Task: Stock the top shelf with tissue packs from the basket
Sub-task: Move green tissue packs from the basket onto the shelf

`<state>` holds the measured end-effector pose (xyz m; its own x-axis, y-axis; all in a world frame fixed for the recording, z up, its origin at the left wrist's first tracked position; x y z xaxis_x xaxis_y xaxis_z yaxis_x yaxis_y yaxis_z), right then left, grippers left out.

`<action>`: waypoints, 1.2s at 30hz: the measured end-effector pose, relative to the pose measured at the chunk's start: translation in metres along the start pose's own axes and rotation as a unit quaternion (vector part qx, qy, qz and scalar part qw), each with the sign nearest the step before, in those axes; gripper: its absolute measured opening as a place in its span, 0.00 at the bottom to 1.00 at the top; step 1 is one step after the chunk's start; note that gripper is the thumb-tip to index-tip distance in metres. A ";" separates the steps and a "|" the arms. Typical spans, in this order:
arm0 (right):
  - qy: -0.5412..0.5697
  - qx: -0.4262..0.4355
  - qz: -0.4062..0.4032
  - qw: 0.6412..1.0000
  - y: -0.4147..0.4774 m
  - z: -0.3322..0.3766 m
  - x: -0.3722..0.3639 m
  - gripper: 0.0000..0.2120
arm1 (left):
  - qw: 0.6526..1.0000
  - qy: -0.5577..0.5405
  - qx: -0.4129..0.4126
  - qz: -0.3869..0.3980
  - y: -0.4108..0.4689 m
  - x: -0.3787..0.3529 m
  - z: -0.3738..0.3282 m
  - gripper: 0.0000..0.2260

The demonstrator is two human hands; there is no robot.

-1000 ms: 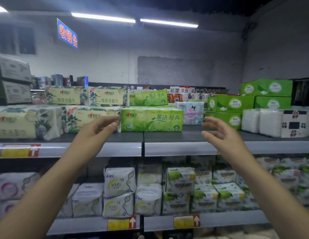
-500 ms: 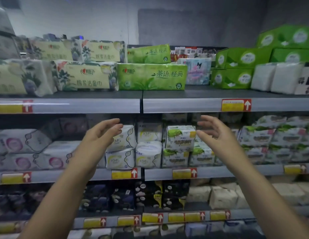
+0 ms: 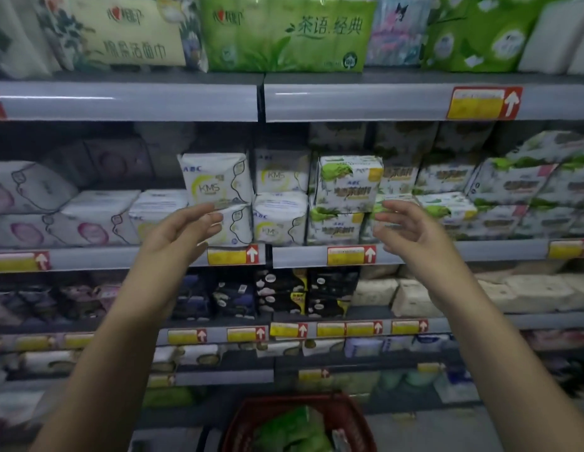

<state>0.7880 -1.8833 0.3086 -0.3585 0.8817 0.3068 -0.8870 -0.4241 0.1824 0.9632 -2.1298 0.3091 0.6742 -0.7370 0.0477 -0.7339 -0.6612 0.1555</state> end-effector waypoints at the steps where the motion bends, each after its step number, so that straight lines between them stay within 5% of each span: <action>1: -0.006 -0.005 0.004 1.000 -0.002 -0.005 -0.002 0.17 | 1.000 -0.005 0.009 -0.005 -0.002 -0.002 0.005 0.07; 15: -0.022 -0.083 0.011 0.996 -0.023 -0.068 -0.011 0.17 | 0.992 0.026 0.118 -0.018 -0.015 -0.012 0.069 0.10; 26: -0.018 -0.102 0.008 0.995 -0.025 -0.086 -0.015 0.17 | 0.991 0.037 0.128 0.020 -0.019 -0.017 0.083 0.10; 36: -0.020 -0.136 0.040 0.990 -0.039 -0.122 -0.033 0.14 | 0.987 0.035 0.153 0.046 -0.033 -0.009 0.125 0.31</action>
<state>0.7991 -1.8705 0.1777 -0.4230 0.8367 0.3478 -0.9041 -0.4155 -0.1001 0.9715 -2.1187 0.1802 0.6001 -0.7912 0.1179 -0.7754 -0.6116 -0.1573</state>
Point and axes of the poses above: each hand's wrist, its own y-axis towards the middle knuckle, its own x-axis out of the back of the hand, z = x × y, the point moved 4 cm from there along y, towards the middle knuckle, and after that the axes turned 1 degree about -x, right-handed, at the moved point
